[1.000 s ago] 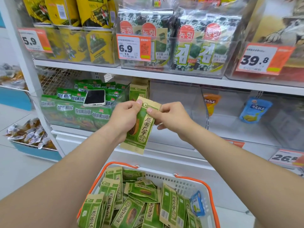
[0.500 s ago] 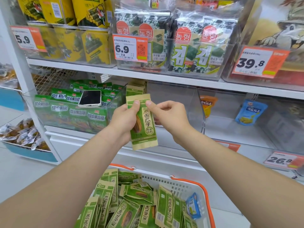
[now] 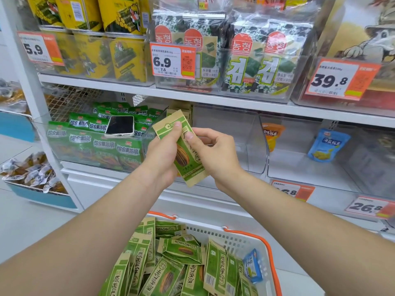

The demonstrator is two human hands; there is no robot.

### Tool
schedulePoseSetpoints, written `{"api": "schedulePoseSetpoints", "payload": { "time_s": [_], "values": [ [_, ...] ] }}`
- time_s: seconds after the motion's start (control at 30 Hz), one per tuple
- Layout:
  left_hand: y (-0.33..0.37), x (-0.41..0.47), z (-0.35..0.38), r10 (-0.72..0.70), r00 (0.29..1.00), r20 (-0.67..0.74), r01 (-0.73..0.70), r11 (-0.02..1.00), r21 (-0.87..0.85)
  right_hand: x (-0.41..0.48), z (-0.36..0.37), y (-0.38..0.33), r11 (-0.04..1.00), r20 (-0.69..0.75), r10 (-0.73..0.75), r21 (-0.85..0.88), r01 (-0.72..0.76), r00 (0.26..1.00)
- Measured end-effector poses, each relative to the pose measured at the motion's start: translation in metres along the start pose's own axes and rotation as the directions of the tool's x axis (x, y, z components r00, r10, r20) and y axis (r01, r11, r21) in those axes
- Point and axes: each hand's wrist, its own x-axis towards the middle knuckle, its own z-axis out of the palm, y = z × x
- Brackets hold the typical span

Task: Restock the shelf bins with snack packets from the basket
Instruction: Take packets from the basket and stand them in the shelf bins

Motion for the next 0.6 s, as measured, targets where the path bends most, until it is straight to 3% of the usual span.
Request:
{"api": "schedulePoseSetpoints", "payload": {
  "time_s": [0.1,0.23,0.33,0.47,0.53,0.6],
  "values": [
    [0.003,0.000,-0.002,-0.022,1.000,0.011,0.022,0.999,-0.038,0.001,0.000,-0.005,0.997,0.001,0.056,0.044,-0.056,0.998],
    [0.006,0.000,-0.002,-0.033,0.999,0.002,0.033,0.998,-0.058,0.004,-0.002,-0.008,0.955,0.042,0.248,0.157,-0.251,0.968],
    [0.007,0.002,-0.002,0.002,0.998,-0.059,-0.006,0.998,-0.060,0.008,-0.003,-0.009,0.950,0.058,0.264,0.159,-0.270,0.963],
    [0.012,0.007,-0.006,0.056,0.992,-0.117,-0.042,0.992,0.116,0.019,-0.007,-0.006,0.974,0.158,0.187,-0.161,-0.162,0.969],
    [0.015,0.008,-0.010,0.134,0.989,-0.062,-0.112,0.952,0.285,0.021,-0.012,-0.009,0.973,0.235,0.193,-0.174,-0.154,0.953],
    [0.020,0.009,-0.013,0.167,0.986,0.016,-0.160,0.904,0.396,0.024,-0.015,-0.008,0.978,0.220,0.120,-0.195,-0.077,0.968]
  ]
}}
